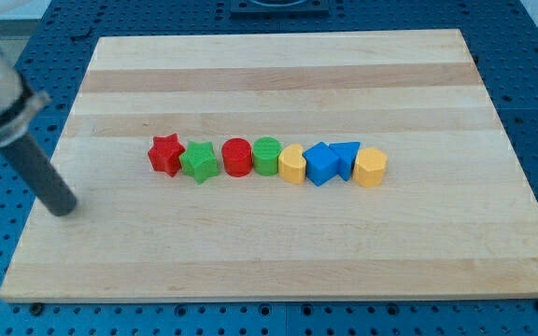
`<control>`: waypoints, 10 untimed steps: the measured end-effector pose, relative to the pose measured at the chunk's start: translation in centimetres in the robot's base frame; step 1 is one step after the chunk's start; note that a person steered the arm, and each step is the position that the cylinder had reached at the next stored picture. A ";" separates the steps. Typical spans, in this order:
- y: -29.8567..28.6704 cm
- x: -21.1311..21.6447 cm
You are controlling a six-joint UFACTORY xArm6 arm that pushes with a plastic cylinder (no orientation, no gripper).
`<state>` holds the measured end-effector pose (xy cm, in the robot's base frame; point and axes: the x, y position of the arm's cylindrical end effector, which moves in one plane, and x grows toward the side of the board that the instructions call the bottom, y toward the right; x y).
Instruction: Point your arm towards the yellow hexagon
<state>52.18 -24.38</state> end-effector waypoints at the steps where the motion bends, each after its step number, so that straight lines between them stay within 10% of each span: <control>1: 4.5 3.5; 5: 29.1 4.9; 10: 32.4 4.9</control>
<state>57.05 7.97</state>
